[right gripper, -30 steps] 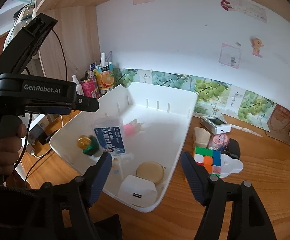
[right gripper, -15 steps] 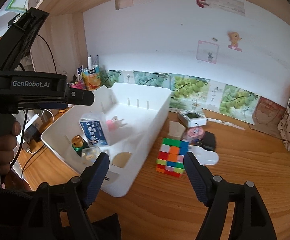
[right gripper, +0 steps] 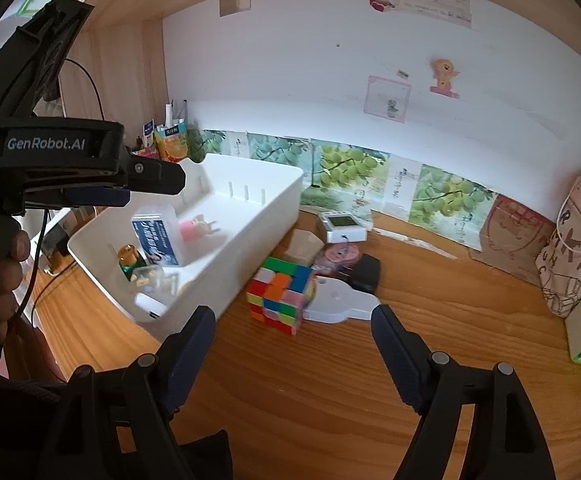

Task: Organize rigid objects
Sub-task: 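Move both open tools toward the Rubik's cube and white plastic piece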

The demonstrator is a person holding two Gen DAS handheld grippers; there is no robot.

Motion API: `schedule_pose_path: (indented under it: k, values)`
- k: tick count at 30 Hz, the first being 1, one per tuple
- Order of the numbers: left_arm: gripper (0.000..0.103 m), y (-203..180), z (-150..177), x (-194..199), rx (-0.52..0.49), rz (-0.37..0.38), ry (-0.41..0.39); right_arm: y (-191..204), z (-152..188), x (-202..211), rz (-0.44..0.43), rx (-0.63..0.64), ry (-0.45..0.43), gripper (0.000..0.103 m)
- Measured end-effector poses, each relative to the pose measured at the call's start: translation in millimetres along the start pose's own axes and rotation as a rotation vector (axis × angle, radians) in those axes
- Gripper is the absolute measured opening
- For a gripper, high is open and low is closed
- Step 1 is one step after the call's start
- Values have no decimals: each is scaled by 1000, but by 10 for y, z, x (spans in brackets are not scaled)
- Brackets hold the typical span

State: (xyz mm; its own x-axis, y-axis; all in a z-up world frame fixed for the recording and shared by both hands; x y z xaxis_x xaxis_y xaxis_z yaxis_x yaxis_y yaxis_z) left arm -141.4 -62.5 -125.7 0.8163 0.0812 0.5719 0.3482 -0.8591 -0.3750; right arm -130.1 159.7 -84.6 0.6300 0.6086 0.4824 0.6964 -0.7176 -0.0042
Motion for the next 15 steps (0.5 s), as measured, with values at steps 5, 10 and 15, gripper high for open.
schedule_pose_path:
  k: [5,10,15]
  values:
    - [78,-202,134,-90,29,-11,36,-212,42,65,-9,29,8,81]
    - [78,-360,340,-166,65,-38,68,-385,115,91,-37,54,24,81]
    - [78,-454,498,-208,102,-78,78,-537,198,87,-78,91,37,81]
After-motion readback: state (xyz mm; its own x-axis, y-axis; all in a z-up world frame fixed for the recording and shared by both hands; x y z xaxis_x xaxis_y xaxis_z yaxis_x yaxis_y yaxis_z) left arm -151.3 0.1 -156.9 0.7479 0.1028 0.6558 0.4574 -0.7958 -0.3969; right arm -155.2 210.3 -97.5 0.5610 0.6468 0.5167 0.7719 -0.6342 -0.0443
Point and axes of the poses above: each gripper's, at about its wrist camera, not at the fingertips, and x roughly against the way its jaws point, y to its left, z to its underside, the point moved 8 cm from there along -x, roughly the way its jaws point, and after that the axes turned 13 degrees about -y, right-handed, at the moved point
